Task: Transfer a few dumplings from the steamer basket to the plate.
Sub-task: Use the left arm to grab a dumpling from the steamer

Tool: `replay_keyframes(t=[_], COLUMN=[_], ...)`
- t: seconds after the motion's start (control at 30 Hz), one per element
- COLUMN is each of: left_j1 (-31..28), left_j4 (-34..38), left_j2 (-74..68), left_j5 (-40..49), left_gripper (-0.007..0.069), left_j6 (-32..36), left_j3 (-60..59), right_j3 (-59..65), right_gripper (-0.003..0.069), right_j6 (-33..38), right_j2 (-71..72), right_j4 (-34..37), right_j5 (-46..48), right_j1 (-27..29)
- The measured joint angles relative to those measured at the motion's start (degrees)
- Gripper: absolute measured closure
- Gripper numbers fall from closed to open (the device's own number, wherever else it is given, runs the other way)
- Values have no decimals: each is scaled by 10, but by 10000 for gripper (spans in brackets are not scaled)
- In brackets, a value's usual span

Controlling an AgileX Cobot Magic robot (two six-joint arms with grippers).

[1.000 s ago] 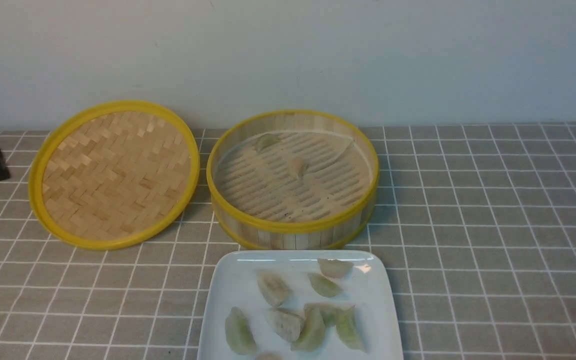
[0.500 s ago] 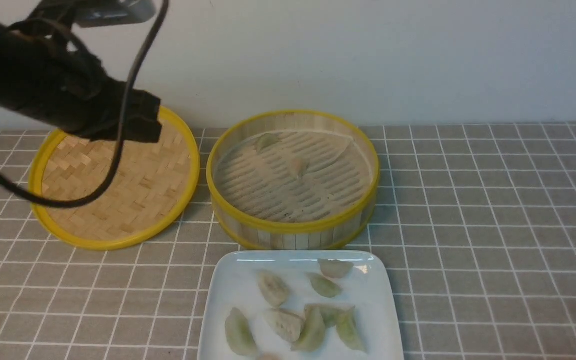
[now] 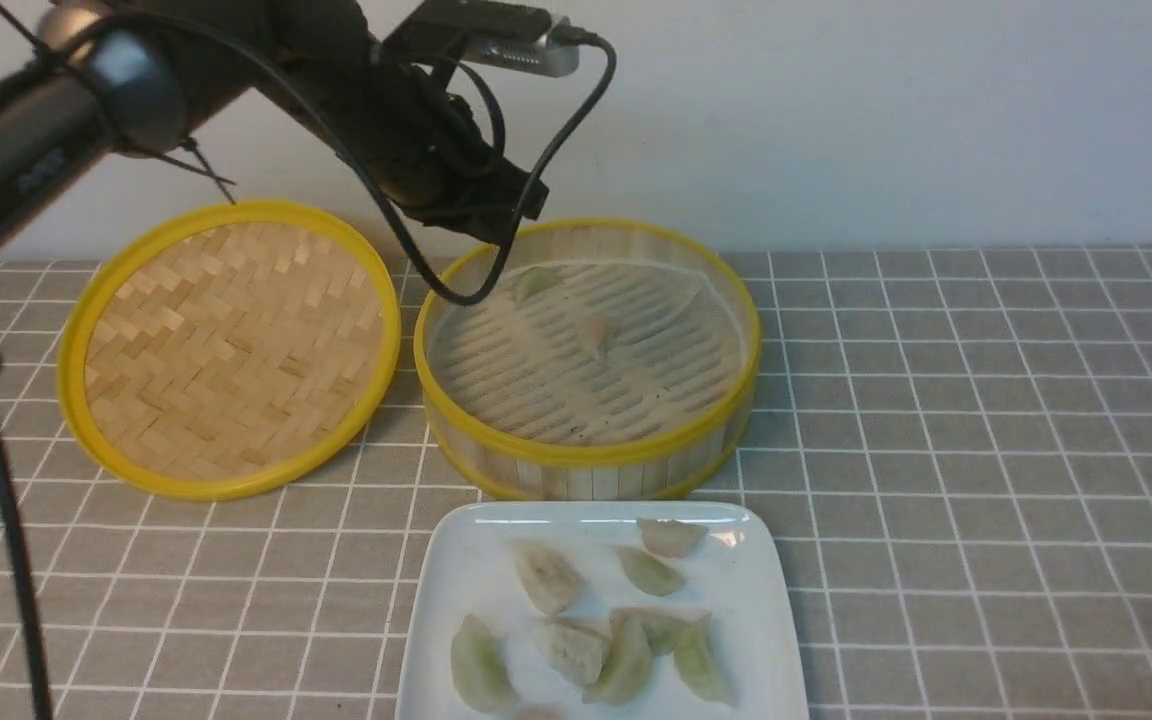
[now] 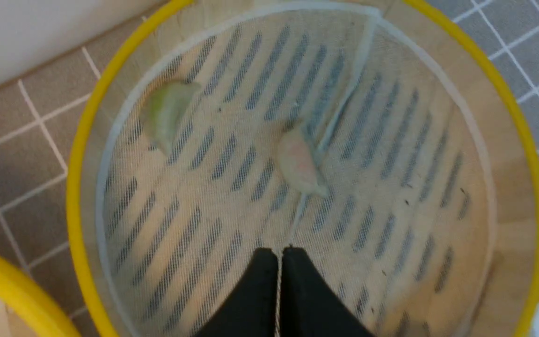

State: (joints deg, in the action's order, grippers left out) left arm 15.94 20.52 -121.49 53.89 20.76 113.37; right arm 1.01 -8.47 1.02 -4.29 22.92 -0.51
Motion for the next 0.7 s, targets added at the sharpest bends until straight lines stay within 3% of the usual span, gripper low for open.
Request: replay_keyframes(t=[0.17, 0.37, 0.7], left_j1=[0, 3, 5], left_j4=[-6, -12, -54], left_j2=[-111, -175, -203], left_j5=[-6, -20, -71], left_gripper=[629, 602, 426], left_j6=[-3, 8, 18], left_j3=[107, 156, 160], right_j3=[0, 0, 0], right_gripper=[673, 673, 673], right_j6=[0, 0, 0], right_j2=[0, 0, 0], right_j4=[0, 0, 0], right_j5=[0, 0, 0], right_j1=[0, 0, 0])
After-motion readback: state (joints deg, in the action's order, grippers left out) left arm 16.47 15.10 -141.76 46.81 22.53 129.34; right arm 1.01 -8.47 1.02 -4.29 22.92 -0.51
